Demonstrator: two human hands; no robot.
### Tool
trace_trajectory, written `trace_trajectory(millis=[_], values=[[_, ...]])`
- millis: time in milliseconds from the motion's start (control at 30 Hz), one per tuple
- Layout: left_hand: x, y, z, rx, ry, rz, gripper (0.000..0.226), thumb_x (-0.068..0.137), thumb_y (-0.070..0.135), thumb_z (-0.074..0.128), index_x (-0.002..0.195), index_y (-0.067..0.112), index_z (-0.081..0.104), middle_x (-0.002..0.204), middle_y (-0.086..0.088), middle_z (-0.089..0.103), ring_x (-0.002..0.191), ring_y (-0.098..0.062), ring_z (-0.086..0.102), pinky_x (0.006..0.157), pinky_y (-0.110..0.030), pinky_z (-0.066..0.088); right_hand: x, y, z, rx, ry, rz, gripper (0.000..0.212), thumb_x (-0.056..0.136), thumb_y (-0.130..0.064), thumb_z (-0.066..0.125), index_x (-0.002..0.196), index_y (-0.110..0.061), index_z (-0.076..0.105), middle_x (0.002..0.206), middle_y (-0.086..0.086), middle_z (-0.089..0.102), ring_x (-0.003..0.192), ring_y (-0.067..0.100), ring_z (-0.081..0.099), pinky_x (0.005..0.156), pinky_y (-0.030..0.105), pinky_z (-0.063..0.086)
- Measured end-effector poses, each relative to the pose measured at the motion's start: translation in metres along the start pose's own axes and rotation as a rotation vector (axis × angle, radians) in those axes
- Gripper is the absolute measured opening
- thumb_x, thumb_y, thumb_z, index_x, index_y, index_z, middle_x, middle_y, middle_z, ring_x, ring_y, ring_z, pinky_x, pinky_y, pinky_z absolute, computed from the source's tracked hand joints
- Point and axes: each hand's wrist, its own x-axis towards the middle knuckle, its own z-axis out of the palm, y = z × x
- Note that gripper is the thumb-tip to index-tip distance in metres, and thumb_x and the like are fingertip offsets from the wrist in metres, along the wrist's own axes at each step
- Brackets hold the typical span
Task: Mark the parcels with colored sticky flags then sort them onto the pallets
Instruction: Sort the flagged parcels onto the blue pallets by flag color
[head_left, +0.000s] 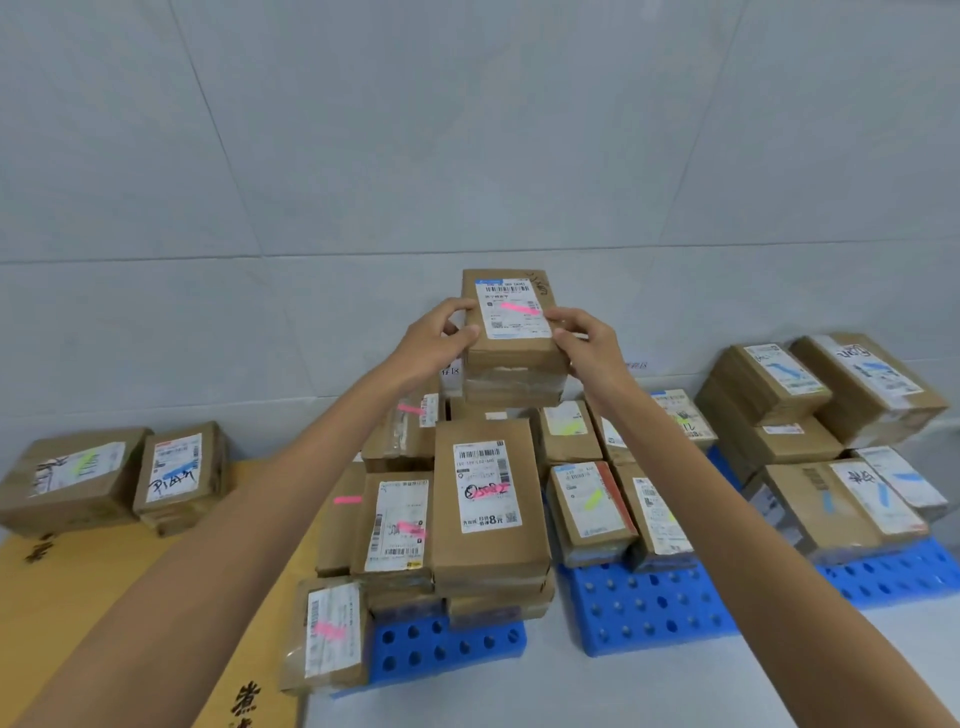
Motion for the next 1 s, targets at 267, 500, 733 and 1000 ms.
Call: trace_trajectory(millis=[267, 500, 733, 1000], values=[[0.043, -0.04, 0.02, -0.064, 0.015, -0.131, 0.04, 0.088, 0.015, 0.062, 0.117, 0.037, 0.046, 0.101, 0.002, 0.056, 0.099, -0.015, 0.06, 0.074, -0.022, 0.051, 0.046, 0.055, 0.015, -0.101, -0.037, -0.062, 0.034, 0.086, 0.0, 0.056, 0.107, -0.026, 0.059, 0.123, 0.006, 0.049, 0.102, 0.013, 0.051, 0.084, 0.031, 0.053], [0.058, -0.08, 0.045, -0.02, 0.056, -0.225, 0.027, 0.085, 0.01, 0.066, 0.095, 0.023, 0.044, 0.088, 0.004, 0.06, 0.092, -0.016, 0.061, 0.081, -0.03, 0.052, 0.056, 0.099, 0.018, -0.146, -0.039, -0.049, 0.024, 0.086, 0.004, 0.055, 0.103, -0.012, 0.058, 0.115, 0.008, 0.049, 0.1, 0.009, 0.049, 0.062, 0.003, 0.044], [0.063, -0.091, 0.054, -0.026, 0.094, -0.263, 0.045, 0.087, 0.02, 0.065, 0.127, 0.018, 0.045, 0.089, 0.006, 0.06, 0.088, -0.009, 0.061, 0.089, -0.036, 0.052, 0.056, 0.118, 0.022, -0.152, -0.071, -0.065, 0.022, 0.088, 0.004, 0.053, 0.102, -0.013, 0.055, 0.119, 0.008, 0.045, 0.104, 0.009, 0.049, 0.073, 0.0, 0.042], [0.055, -0.094, 0.061, 0.055, 0.102, -0.198, 0.032, 0.092, 0.017, 0.058, 0.123, 0.012, 0.055, 0.111, 0.0, 0.064, 0.098, -0.012, 0.061, 0.086, -0.033, 0.052, 0.048, 0.133, 0.026, -0.151, -0.096, -0.08, 0.028, 0.088, 0.004, 0.051, 0.109, -0.015, 0.054, 0.116, 0.008, 0.044, 0.094, -0.001, 0.047, 0.076, 0.0, 0.039]])
